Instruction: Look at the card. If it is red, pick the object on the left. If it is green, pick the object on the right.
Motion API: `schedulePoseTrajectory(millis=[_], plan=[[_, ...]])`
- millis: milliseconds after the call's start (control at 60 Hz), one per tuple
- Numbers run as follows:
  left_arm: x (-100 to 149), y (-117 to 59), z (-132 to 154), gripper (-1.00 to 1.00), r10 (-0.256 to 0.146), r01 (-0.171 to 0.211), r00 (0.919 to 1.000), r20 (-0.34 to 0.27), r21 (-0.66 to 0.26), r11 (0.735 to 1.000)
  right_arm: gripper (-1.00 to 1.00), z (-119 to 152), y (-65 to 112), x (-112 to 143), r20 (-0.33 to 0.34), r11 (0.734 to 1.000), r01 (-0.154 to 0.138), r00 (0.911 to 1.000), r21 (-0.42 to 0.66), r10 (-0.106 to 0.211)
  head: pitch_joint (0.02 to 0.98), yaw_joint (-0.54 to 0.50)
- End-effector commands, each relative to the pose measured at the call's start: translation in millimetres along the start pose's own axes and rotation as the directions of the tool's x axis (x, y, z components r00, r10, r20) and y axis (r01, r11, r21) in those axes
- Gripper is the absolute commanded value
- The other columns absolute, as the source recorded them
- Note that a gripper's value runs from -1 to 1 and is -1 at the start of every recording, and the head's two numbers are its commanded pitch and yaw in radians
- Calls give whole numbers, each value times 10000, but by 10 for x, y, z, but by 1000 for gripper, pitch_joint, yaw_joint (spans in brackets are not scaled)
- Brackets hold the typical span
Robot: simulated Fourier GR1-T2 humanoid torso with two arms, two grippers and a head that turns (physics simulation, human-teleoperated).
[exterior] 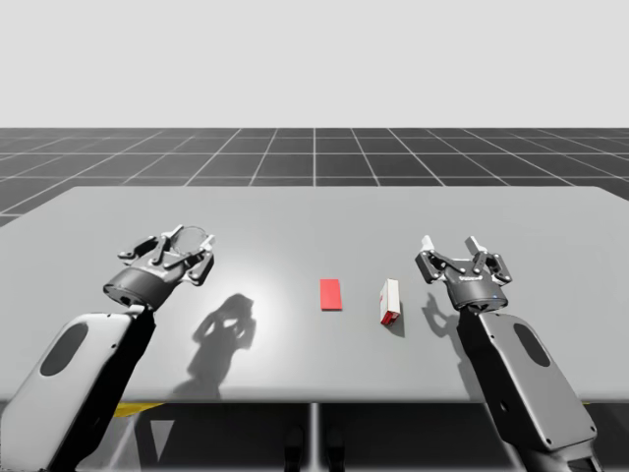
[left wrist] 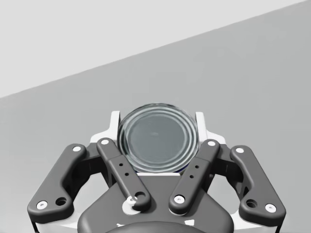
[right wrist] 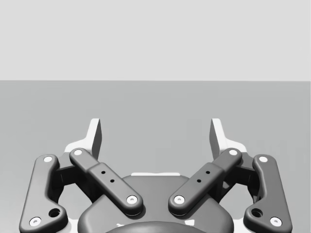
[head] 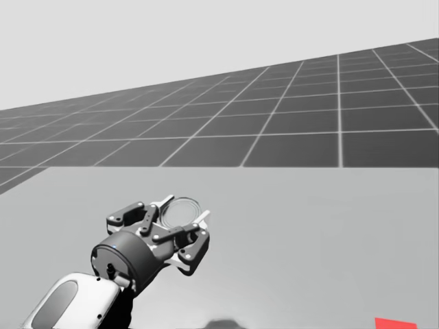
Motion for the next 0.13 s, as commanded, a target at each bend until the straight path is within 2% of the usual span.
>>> schedulePoseTrajectory(millis=[17, 33, 83, 133], plan=[[547, -20, 14, 993, -697, 788, 9909, 1155, -766, 9939, -1000, -2, 1, -2, -10, 10000, -11, 10000, 0, 11, 444, 357], [577, -21, 21, 1000, -750, 842, 9896, 1224, -725, 9938, -1000, -3, 1, -2, -14, 10000, -10, 10000, -2, 10, 444, 357], [723, -30, 58, 998, -1257, 1335, 9789, 1611, -384, 9903, -1000, -1, 2, 1, -24, 10000, -4, 10000, -12, 4, 444, 355], [811, -43, 84, 1000, -1367, 1455, 9741, 1801, -365, 9887, -1000, 0, 1, 2, -35, 10000, 6, 10000, -15, -7, 443, 355]])
